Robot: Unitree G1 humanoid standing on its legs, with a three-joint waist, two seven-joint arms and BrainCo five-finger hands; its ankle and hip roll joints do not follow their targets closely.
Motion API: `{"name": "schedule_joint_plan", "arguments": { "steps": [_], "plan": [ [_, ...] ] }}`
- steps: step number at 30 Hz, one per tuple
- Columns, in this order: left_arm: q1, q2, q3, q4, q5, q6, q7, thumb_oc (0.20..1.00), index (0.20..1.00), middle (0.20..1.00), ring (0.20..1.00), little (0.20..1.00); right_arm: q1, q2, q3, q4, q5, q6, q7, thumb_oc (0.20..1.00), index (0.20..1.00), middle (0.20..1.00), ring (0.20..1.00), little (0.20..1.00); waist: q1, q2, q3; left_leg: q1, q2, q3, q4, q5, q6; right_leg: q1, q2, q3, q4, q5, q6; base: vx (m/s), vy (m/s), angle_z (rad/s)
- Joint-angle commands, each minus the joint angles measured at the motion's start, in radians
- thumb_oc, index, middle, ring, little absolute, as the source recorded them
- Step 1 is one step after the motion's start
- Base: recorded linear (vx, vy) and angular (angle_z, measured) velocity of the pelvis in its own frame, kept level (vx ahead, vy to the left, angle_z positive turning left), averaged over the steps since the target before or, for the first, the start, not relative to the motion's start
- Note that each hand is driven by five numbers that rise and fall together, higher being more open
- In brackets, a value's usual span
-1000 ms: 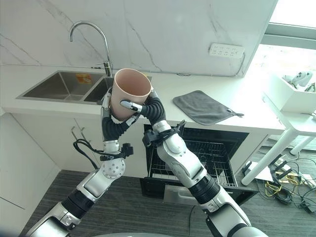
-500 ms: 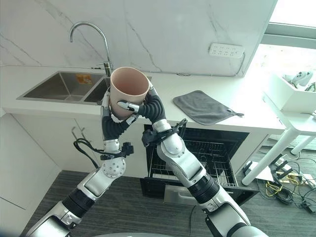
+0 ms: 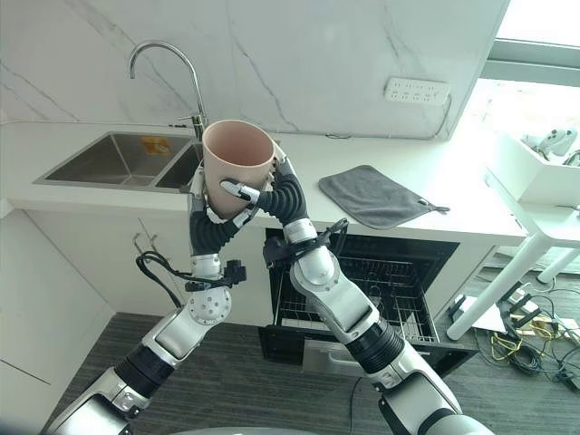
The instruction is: Place the dishes in the dishwasher.
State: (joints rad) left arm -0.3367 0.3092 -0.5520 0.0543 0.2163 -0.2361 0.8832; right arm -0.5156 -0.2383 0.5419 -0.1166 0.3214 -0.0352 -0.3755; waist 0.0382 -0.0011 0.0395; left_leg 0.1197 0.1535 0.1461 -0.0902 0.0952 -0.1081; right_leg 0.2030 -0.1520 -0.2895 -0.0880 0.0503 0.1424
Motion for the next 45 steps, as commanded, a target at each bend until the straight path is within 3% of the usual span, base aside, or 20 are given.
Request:
{"name": "schedule_joint_plan", "arguments": {
  "steps": [1,6,16,24,27,30,31,36,45],
  "plan": [
    [-0.171,-0.003,-0.127,0.053,0.0,-0.022,-0.095,1.0,1.0,1.0,1.0,1.0,-0.188,0.053,-0.02,0.028,0.018,-0.093,-0.029,0.2,0.2,0.2,0.2,0.2,0.04,-0.029,0.035,0.057,-0.003,-0.004,0.003,-0.087,0.006,-0.013,-0.061,0.004,0.001,0.008,0.006,-0.03,0.003,0.0],
    [-0.162,-0.012,-0.142,0.085,-0.057,0.004,-0.131,1.0,1.0,1.0,1.0,1.0,-0.19,0.068,-0.042,0.036,0.051,-0.143,-0.086,0.2,0.2,0.2,0.2,0.2,0.039,-0.024,0.035,0.059,0.0,0.001,0.003,-0.085,0.007,-0.011,-0.061,0.001,0.001,0.008,0.004,0.0,0.0,0.0],
    [-0.101,0.012,-0.091,0.163,-0.062,0.024,-0.094,1.0,1.0,1.0,1.0,1.0,-0.124,0.043,-0.19,0.0,0.121,-0.291,-0.291,0.2,0.2,0.2,0.2,0.2,0.026,-0.015,0.038,0.058,0.006,0.01,0.003,-0.08,0.005,-0.013,-0.061,0.0,0.001,0.01,0.003,0.0,0.0,0.0],
    [-0.049,0.04,-0.03,0.162,-0.06,0.018,-0.134,1.0,1.0,1.0,1.0,1.0,-0.012,-0.009,-0.31,-0.036,0.135,-0.359,-0.321,0.2,0.2,0.2,0.2,0.2,0.003,-0.013,0.044,0.061,0.01,0.027,0.003,-0.078,0.007,-0.021,-0.057,0.015,0.001,0.016,0.004,0.01,-0.006,0.0],
    [-0.017,0.054,-0.029,0.147,-0.092,-0.05,-0.292,1.0,1.0,1.0,1.0,1.0,0.034,-0.046,-0.353,-0.031,0.138,-0.335,-0.296,0.2,0.2,0.2,0.2,0.2,-0.011,-0.015,0.046,0.064,0.016,0.04,0.003,-0.076,0.005,-0.027,-0.051,0.026,0.001,0.019,0.003,0.05,-0.02,0.0],
    [0.003,0.068,-0.034,0.134,-0.135,-0.066,-0.425,1.0,1.0,1.0,1.0,1.0,0.065,-0.07,-0.375,-0.023,0.132,-0.308,-0.27,0.2,0.2,0.2,0.2,0.2,-0.023,-0.015,0.049,0.067,0.022,0.053,0.003,-0.075,0.003,-0.033,-0.047,0.036,0.001,0.021,0.004,0.07,-0.02,-0.14],
    [0.032,0.104,-0.059,0.112,-0.163,-0.053,-0.654,1.0,1.0,1.0,1.0,1.0,0.145,-0.122,-0.418,0.018,0.181,-0.287,-0.194,0.2,0.2,0.2,0.2,0.2,-0.054,-0.012,0.052,0.074,0.03,0.085,0.003,-0.072,0.0,-0.047,-0.04,0.06,0.001,0.025,0.009,0.13,-0.047,-0.24],
    [0.055,0.178,-0.107,0.093,-0.17,0.05,-0.937,1.0,1.0,1.0,1.0,1.0,0.192,-0.199,-0.443,0.101,0.221,-0.25,-0.049,0.2,0.2,0.2,0.2,0.2,-0.082,0.006,0.075,0.071,0.026,0.112,0.014,-0.065,-0.003,-0.077,-0.035,0.091,0.001,0.034,0.015,0.09,-0.051,-0.24],
    [-0.133,0.267,-0.168,0.083,-0.211,0.114,-1.004,1.0,1.0,1.0,1.0,1.0,-0.037,-0.307,-0.379,0.302,0.281,-0.232,0.065,0.2,0.2,0.2,0.2,0.2,-0.107,0.045,0.208,-0.043,0.001,0.087,0.03,-0.044,-0.003,-0.198,-0.054,0.14,0.001,0.069,0.023,-0.16,0.017,-0.12]
  ]
}}
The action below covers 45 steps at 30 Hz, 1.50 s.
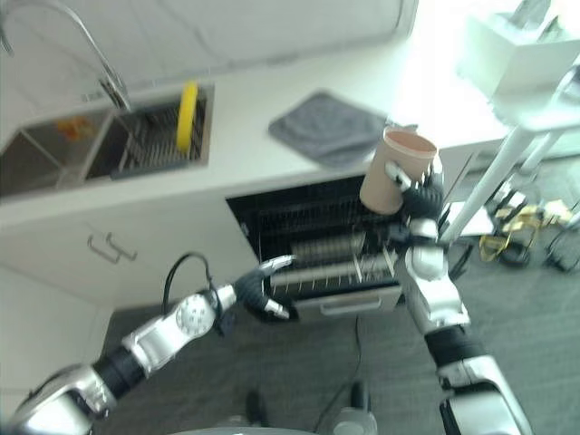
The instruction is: Place the dishes in the dishwasher.
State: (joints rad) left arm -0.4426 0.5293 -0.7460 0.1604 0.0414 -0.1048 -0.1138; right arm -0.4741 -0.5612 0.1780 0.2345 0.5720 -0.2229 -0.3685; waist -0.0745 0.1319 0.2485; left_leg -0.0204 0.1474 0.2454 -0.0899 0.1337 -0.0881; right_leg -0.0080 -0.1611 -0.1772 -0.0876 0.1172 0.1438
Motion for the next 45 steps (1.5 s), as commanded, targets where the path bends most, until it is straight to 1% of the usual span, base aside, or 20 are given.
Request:
{"name": "schedule_joint_plan", "arguments": {
  "steps": [1,2,4,5,6,9,10,11,16,17,19,21,22,28,32,35,36,41,43,45],
  "plan": [
    [-0.039,0.055,0.023,-0.03,-0.019,-0.011,-0.022,1.0,1.0,1.0,1.0,1.0,-0.096,0.001,-0.016,-0.032,0.038,-0.031,0.08,0.2,0.2,0.2,0.2,0.2,0.005,-0.088,0.016,0.085,0.004,-0.014,0.038,-0.084,-0.024,0.003,-0.05,0.026,0.0,0.009,0.023,-0.11,-0.025,-0.02],
    [-0.062,0.071,0.017,-0.032,-0.025,-0.005,-0.03,1.0,1.0,1.0,1.0,1.0,-0.126,-0.016,-0.015,0.003,0.047,-0.023,0.104,0.2,0.2,0.2,0.2,0.2,0.007,-0.089,0.038,0.065,0.0,-0.02,0.052,-0.086,-0.024,-0.012,-0.058,0.025,0.0,0.017,0.024,-0.09,-0.027,-0.02],
    [-0.084,0.079,0.016,-0.033,-0.017,-0.004,-0.032,1.0,1.0,1.0,1.0,1.0,-0.161,-0.029,-0.015,0.05,0.055,-0.018,0.139,0.2,0.2,0.2,0.2,0.2,0.012,-0.088,0.062,0.042,-0.004,-0.027,0.063,-0.087,-0.024,-0.027,-0.065,0.02,0.002,0.022,0.025,-0.14,-0.037,0.08],
    [-0.13,0.099,0.016,-0.018,-0.015,-0.007,-0.014,1.0,1.0,1.0,1.0,1.0,-0.227,-0.048,0.002,0.1,0.023,-0.006,0.177,0.2,0.2,0.2,0.2,0.2,0.018,-0.093,0.102,0.003,-0.01,-0.04,0.071,-0.085,-0.024,-0.063,-0.067,0.02,0.005,0.031,0.026,-0.19,-0.057,0.13],
    [-0.148,0.109,0.016,-0.009,-0.015,-0.012,-0.008,1.0,1.0,1.0,1.0,1.0,-0.25,-0.053,0.01,0.117,0.019,-0.002,0.186,0.2,0.2,0.2,0.2,0.2,0.021,-0.097,0.117,-0.013,-0.01,-0.043,0.076,-0.085,-0.025,-0.078,-0.068,0.02,0.007,0.035,0.027,-0.17,-0.053,0.07],
    [-0.171,0.121,0.018,-0.006,-0.013,-0.013,-0.002,1.0,1.0,1.0,1.0,1.0,-0.283,-0.059,0.018,0.135,0.006,0.008,0.189,0.2,0.2,0.2,0.2,0.2,0.026,-0.101,0.142,-0.036,-0.01,-0.045,0.083,-0.084,-0.026,-0.1,-0.07,0.018,0.01,0.04,0.028,-0.11,-0.031,0.05],
    [-0.21,0.135,0.019,-0.004,-0.002,-0.012,-0.007,1.0,1.0,1.0,1.0,1.0,-0.331,-0.066,0.03,0.192,-0.015,-0.003,0.169,0.2,0.2,0.2,0.2,0.2,0.037,-0.107,0.181,-0.072,-0.007,-0.049,0.088,-0.078,-0.029,-0.133,-0.066,0.013,0.015,0.046,0.028,-0.16,-0.05,0.07],
    [-0.219,0.138,0.016,-0.005,0.002,-0.008,-0.004,1.0,1.0,1.0,1.0,1.0,-0.343,-0.066,0.029,0.21,-0.035,0.0,0.155,0.2,0.2,0.2,0.2,0.2,0.039,-0.108,0.19,-0.079,-0.007,-0.052,0.09,-0.078,-0.029,-0.14,-0.063,0.013,0.016,0.047,0.028,-0.16,-0.052,0.03],
    [-0.247,0.15,0.009,-0.002,0.022,-0.001,-0.028,1.0,1.0,1.0,1.0,1.0,-0.385,-0.088,0.04,0.296,-0.094,0.029,0.145,0.2,0.2,0.2,0.2,0.2,0.051,-0.114,0.205,-0.094,-0.001,-0.05,0.092,-0.074,-0.033,-0.156,-0.063,0.007,0.021,0.05,0.031,-0.04,-0.014,0.04],
    [-0.26,0.16,0.001,-0.003,0.045,-0.005,-0.04,1.0,1.0,1.0,1.0,1.0,-0.409,-0.104,0.048,0.344,-0.079,0.077,0.142,0.2,0.2,0.2,0.2,0.2,0.055,-0.117,0.21,-0.098,0.003,-0.045,0.093,-0.072,-0.036,-0.159,-0.064,0.005,0.022,0.051,0.033,-0.05,-0.019,-0.01],
    [-0.286,0.174,-0.016,-0.009,0.081,-0.004,-0.047,1.0,1.0,1.0,1.0,1.0,-0.45,-0.12,0.058,0.439,-0.017,0.11,0.129,0.2,0.2,0.2,0.2,0.2,0.063,-0.121,0.217,-0.099,0.007,-0.039,0.09,-0.069,-0.04,-0.16,-0.064,0.0,0.021,0.053,0.036,-0.04,-0.019,0.0],
    [-0.31,0.184,-0.036,-0.008,0.097,0.0,-0.047,1.0,1.0,1.0,1.0,1.0,-0.493,-0.13,0.066,0.525,0.019,0.118,0.11,0.2,0.2,0.2,0.2,0.2,0.07,-0.124,0.223,-0.098,0.009,-0.036,0.087,-0.068,-0.041,-0.161,-0.063,-0.002,0.021,0.053,0.038,0.0,0.0,0.0],
    [-0.325,0.2,-0.064,-0.016,0.101,-0.001,-0.06,1.0,1.0,1.0,1.0,1.0,-0.56,-0.157,0.072,0.619,0.041,0.151,0.086,0.2,0.2,0.2,0.2,0.2,0.081,-0.126,0.227,-0.1,0.01,-0.034,0.089,-0.069,-0.044,-0.164,-0.064,-0.004,0.024,0.053,0.041,0.0,0.0,0.0],
    [-0.322,0.217,-0.088,-0.021,0.104,-0.016,-0.055,1.0,1.0,1.0,1.0,1.0,-0.633,-0.184,0.098,0.711,0.073,0.165,0.045,0.2,0.2,0.2,0.2,0.2,0.098,-0.123,0.236,-0.105,0.014,-0.03,0.088,-0.067,-0.046,-0.166,-0.067,-0.013,0.027,0.052,0.045,0.0,-0.01,0.01],
    [-0.332,0.244,-0.103,-0.048,0.095,-0.02,-0.064,1.0,1.0,1.0,1.0,1.0,-0.688,-0.21,0.115,0.766,0.066,0.198,0.03,0.2,0.2,0.2,0.2,0.2,0.105,-0.115,0.247,-0.11,0.019,-0.02,0.08,-0.06,-0.052,-0.173,-0.071,-0.028,0.03,0.052,0.051,0.01,-0.03,0.04],
    [-0.347,0.252,-0.123,-0.052,0.096,-0.026,-0.046,1.0,1.0,1.0,1.0,1.0,-0.721,-0.205,0.142,0.812,0.091,0.196,0.028,0.2,0.2,0.2,0.2,0.2,0.107,-0.106,0.259,-0.118,0.021,-0.016,0.079,-0.057,-0.054,-0.18,-0.078,-0.034,0.033,0.053,0.053,0.01,-0.012,0.11],
    [-0.366,0.268,-0.136,-0.071,0.101,-0.026,-0.038,1.0,1.0,1.0,1.0,1.0,-0.757,-0.207,0.158,0.839,0.069,0.218,0.037,0.2,0.2,0.2,0.2,0.2,0.113,-0.097,0.271,-0.132,0.021,-0.018,0.084,-0.056,-0.056,-0.193,-0.086,-0.042,0.041,0.052,0.057,0.01,-0.022,0.09],
    [-0.389,0.281,-0.15,-0.084,0.106,-0.032,-0.028,1.0,1.0,1.0,1.0,1.0,-0.792,-0.198,0.192,0.86,0.053,0.238,0.028,0.2,0.2,0.2,0.2,0.2,0.117,-0.088,0.271,-0.16,0.018,-0.025,0.086,-0.053,-0.057,-0.222,-0.091,-0.048,0.052,0.051,0.058,0.01,-0.01,0.03],
    [-0.403,0.294,-0.155,-0.109,0.113,-0.021,-0.009,1.0,1.0,1.0,1.0,1.0,-0.794,-0.182,0.2,0.889,0.04,0.245,0.025,0.2,0.2,0.2,0.2,0.2,0.122,-0.075,0.272,-0.187,0.009,-0.045,0.085,-0.051,-0.054,-0.252,-0.094,-0.038,0.062,0.051,0.058,0.03,0.002,0.03],
    [-0.41,0.299,-0.155,-0.117,0.111,-0.017,-0.002,1.0,1.0,1.0,1.0,1.0,-0.79,-0.176,0.197,0.9,0.033,0.243,0.019,0.2,0.2,0.2,0.2,0.2,0.123,-0.071,0.272,-0.196,0.006,-0.05,0.085,-0.052,-0.053,-0.262,-0.096,-0.034,0.065,0.05,0.057,0.0,0.0,0.0]
  ]
}}
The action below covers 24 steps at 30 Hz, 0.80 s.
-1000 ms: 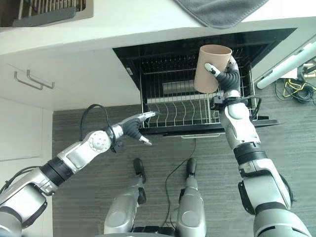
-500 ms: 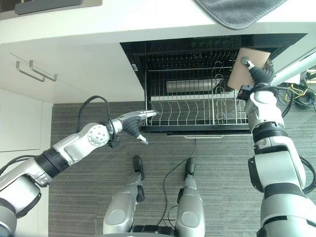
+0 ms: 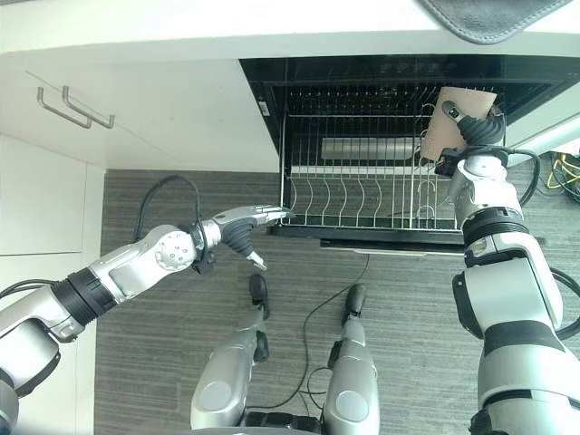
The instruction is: Place the dishes in the dishwasher.
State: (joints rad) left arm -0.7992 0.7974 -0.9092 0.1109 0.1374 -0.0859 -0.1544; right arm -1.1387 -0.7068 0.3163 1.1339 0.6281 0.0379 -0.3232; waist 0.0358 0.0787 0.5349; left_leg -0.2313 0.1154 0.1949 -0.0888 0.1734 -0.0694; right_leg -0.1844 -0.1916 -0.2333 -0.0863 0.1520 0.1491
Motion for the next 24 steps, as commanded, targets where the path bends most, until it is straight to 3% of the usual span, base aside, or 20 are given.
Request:
{"name": "schedule_joint_plan", "arguments": {
  "steps": [1,7,14,21,24],
  "plan": [
    [-0.056,0.03,0.007,-0.069,0.018,-0.034,0.046,1.0,1.0,1.0,1.0,1.0,-0.123,-0.028,0.058,0.008,-0.035,-0.019,-0.026,0.2,0.2,0.2,0.2,0.2,0.012,-0.015,-0.015,0.009,0.037,-0.001,0.085,-0.092,-0.071,-0.093,-0.067,0.024,0.066,0.016,0.052,0.0,0.0,0.0],
    [-0.061,0.042,0.012,-0.068,0.01,-0.025,0.074,1.0,1.0,1.0,1.0,1.0,-0.123,-0.025,0.065,0.042,-0.084,-0.02,-0.014,0.2,0.2,0.2,0.2,0.2,0.017,-0.006,-0.015,-0.023,0.031,-0.007,0.086,-0.088,-0.068,-0.132,-0.073,0.029,0.077,0.019,0.055,-0.01,0.0,0.0],
    [-0.069,0.066,0.013,-0.063,0.037,-0.022,0.091,1.0,1.0,1.0,1.0,1.0,-0.115,-0.029,0.077,0.053,-0.153,0.027,-0.038,0.2,0.2,0.2,0.2,0.2,0.016,0.0,-0.015,-0.038,0.039,0.013,0.085,-0.08,-0.074,-0.152,-0.08,0.017,0.082,0.024,0.061,-0.02,-0.005,-0.01],
    [-0.084,0.073,0.003,-0.03,0.03,-0.043,0.114,1.0,1.0,1.0,1.0,1.0,-0.12,-0.034,0.133,0.082,-0.289,0.087,-0.199,0.2,0.2,0.2,0.2,0.2,0.02,0.007,-0.015,-0.052,0.043,0.011,0.089,-0.079,-0.078,-0.162,-0.081,0.014,0.08,0.024,0.066,-0.02,-0.006,0.0],
    [-0.078,0.079,0.002,-0.041,0.032,-0.046,0.123,1.0,1.0,1.0,1.0,1.0,-0.127,-0.04,0.135,0.1,-0.298,0.094,-0.2,0.2,0.2,0.2,0.2,0.2,0.024,0.015,-0.015,-0.049,0.043,0.015,0.082,-0.077,-0.079,-0.161,-0.085,0.005,0.076,0.027,0.07,-0.02,-0.007,0.0]
  ]
}}
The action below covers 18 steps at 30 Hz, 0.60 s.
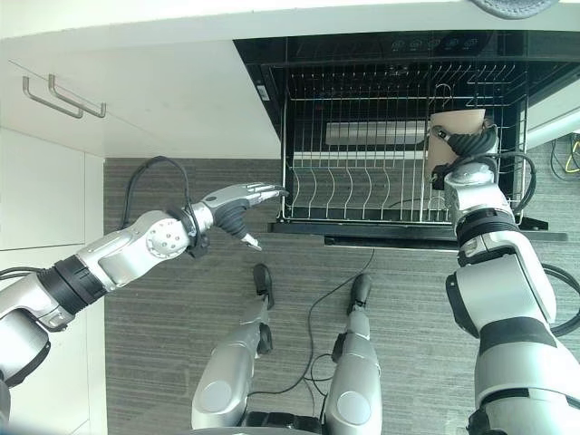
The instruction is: Place the dishes in the dishwasher.
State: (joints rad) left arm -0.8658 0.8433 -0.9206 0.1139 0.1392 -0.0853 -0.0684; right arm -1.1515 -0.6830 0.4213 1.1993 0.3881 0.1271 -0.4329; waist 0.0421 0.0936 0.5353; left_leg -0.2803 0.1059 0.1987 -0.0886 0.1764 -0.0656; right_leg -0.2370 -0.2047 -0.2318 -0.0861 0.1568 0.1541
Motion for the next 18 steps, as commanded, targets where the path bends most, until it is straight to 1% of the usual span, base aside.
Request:
{"name": "schedule_joint_plan", "arguments": {
  "steps": [1,2,3,5,6,7,8,12,13,14,16,17,18],
  "plan": [
    [-0.009,0.033,0.013,-0.046,0.031,-0.048,0.038,1.0,1.0,1.0,1.0,1.0,-0.117,-0.066,0.032,0.039,-0.059,0.008,-0.092,0.2,0.2,0.2,0.2,0.2,0.019,0.001,-0.015,0.0,0.052,0.011,0.081,-0.08,-0.083,-0.109,-0.073,0.002,0.075,0.023,0.066,0.0,0.0,0.0],
    [-0.009,0.034,0.012,-0.045,0.03,-0.05,0.039,1.0,1.0,1.0,1.0,1.0,-0.119,-0.066,0.034,0.042,-0.06,0.012,-0.095,0.329,0.329,0.329,0.329,0.329,0.018,0.002,-0.015,0.0,0.053,0.013,0.08,-0.079,-0.083,-0.108,-0.074,0.001,0.075,0.023,0.066,0.0,0.0,0.0],
    [-0.008,0.034,0.012,-0.044,0.031,-0.052,0.041,1.0,1.0,1.0,1.0,1.0,-0.121,-0.067,0.035,0.045,-0.063,0.023,-0.102,1.0,1.0,1.0,1.0,1.0,0.018,0.003,-0.015,0.0,0.054,0.014,0.079,-0.078,-0.084,-0.109,-0.074,0.001,0.075,0.024,0.067,0.0,0.0,0.0],
    [0.006,0.029,0.017,-0.049,0.041,-0.05,0.05,1.0,1.0,1.0,1.0,1.0,-0.123,-0.074,0.032,0.058,-0.057,0.034,-0.125,1.0,1.0,1.0,1.0,1.0,0.018,0.007,-0.015,0.003,0.052,0.016,0.072,-0.076,-0.084,-0.109,-0.075,0.0,0.072,0.024,0.066,0.0,0.023,-0.01],
    [0.012,0.024,0.018,-0.052,0.046,-0.046,0.052,1.0,1.0,1.0,1.0,1.0,-0.127,-0.07,0.027,0.072,-0.06,0.043,-0.197,1.0,1.0,1.0,1.0,1.0,0.019,0.012,-0.015,0.007,0.052,0.019,0.072,-0.076,-0.084,-0.106,-0.077,-0.001,0.071,0.025,0.066,0.0,0.04,-0.02],
    [0.012,0.023,0.017,-0.051,0.045,-0.048,0.053,1.0,1.0,1.0,1.0,1.0,-0.127,-0.069,0.026,0.073,-0.061,0.045,-0.208,1.0,1.0,1.0,1.0,1.0,0.019,0.012,-0.015,0.007,0.053,0.02,0.072,-0.076,-0.084,-0.106,-0.077,-0.001,0.072,0.025,0.066,0.01,0.032,-0.01],
    [0.014,0.02,0.015,-0.051,0.047,-0.049,0.057,1.0,1.0,1.0,1.0,1.0,-0.129,-0.07,0.022,0.082,-0.068,0.044,-0.25,1.0,1.0,1.0,1.0,1.0,0.019,0.015,-0.015,0.008,0.052,0.021,0.073,-0.076,-0.084,-0.106,-0.078,-0.001,0.072,0.025,0.066,0.0,0.0,0.0],
    [0.029,0.012,0.01,-0.056,0.063,-0.048,0.063,1.0,1.0,1.0,1.0,1.0,-0.139,-0.073,0.019,0.087,-0.089,0.033,-0.343,1.0,1.0,1.0,1.0,1.0,0.022,0.018,-0.015,0.006,0.05,0.018,0.077,-0.079,-0.083,-0.107,-0.077,0.0,0.073,0.024,0.066,0.0,0.0,0.0],
    [0.035,0.009,0.009,-0.055,0.07,-0.05,0.067,1.0,1.0,1.0,1.0,1.0,-0.144,-0.073,0.02,0.087,-0.102,0.016,-0.371,1.0,1.0,1.0,1.0,1.0,0.023,0.019,-0.015,0.005,0.049,0.017,0.078,-0.08,-0.082,-0.108,-0.076,0.001,0.074,0.024,0.066,0.0,0.0,0.0],
    [0.048,0.005,0.008,-0.055,0.08,-0.054,0.073,1.0,1.0,1.0,1.0,1.0,-0.15,-0.074,0.025,0.083,-0.118,-0.004,-0.42,1.0,1.0,1.0,1.0,1.0,0.024,0.02,-0.015,0.004,0.048,0.015,0.08,-0.081,-0.081,-0.107,-0.076,0.002,0.074,0.023,0.064,0.0,0.0,0.0],
    [0.063,0.005,0.009,-0.059,0.086,-0.056,0.079,1.0,1.0,1.0,1.0,1.0,-0.155,-0.073,0.026,0.074,-0.11,-0.03,-0.454,1.0,1.0,1.0,1.0,1.0,0.026,0.024,-0.015,0.005,0.047,0.014,0.082,-0.083,-0.08,-0.105,-0.075,0.003,0.075,0.021,0.063,0.0,0.0,0.0],
    [0.08,-0.001,0.009,-0.063,0.099,-0.055,0.089,1.0,1.0,1.0,1.0,1.0,-0.155,-0.066,0.02,0.067,-0.079,-0.063,-0.488,1.0,1.0,1.0,1.0,1.0,0.027,0.026,-0.015,0.007,0.047,0.014,0.083,-0.085,-0.079,-0.101,-0.075,0.003,0.075,0.019,0.061,0.0,0.0,0.0],
    [0.082,-0.002,0.009,-0.064,0.1,-0.054,0.091,1.0,1.0,1.0,1.0,1.0,-0.155,-0.065,0.019,0.066,-0.074,-0.074,-0.495,1.0,1.0,1.0,1.0,1.0,0.027,0.026,-0.015,0.008,0.047,0.014,0.083,-0.085,-0.079,-0.101,-0.075,0.003,0.074,0.019,0.061,0.0,0.0,0.0]
  ]
}}
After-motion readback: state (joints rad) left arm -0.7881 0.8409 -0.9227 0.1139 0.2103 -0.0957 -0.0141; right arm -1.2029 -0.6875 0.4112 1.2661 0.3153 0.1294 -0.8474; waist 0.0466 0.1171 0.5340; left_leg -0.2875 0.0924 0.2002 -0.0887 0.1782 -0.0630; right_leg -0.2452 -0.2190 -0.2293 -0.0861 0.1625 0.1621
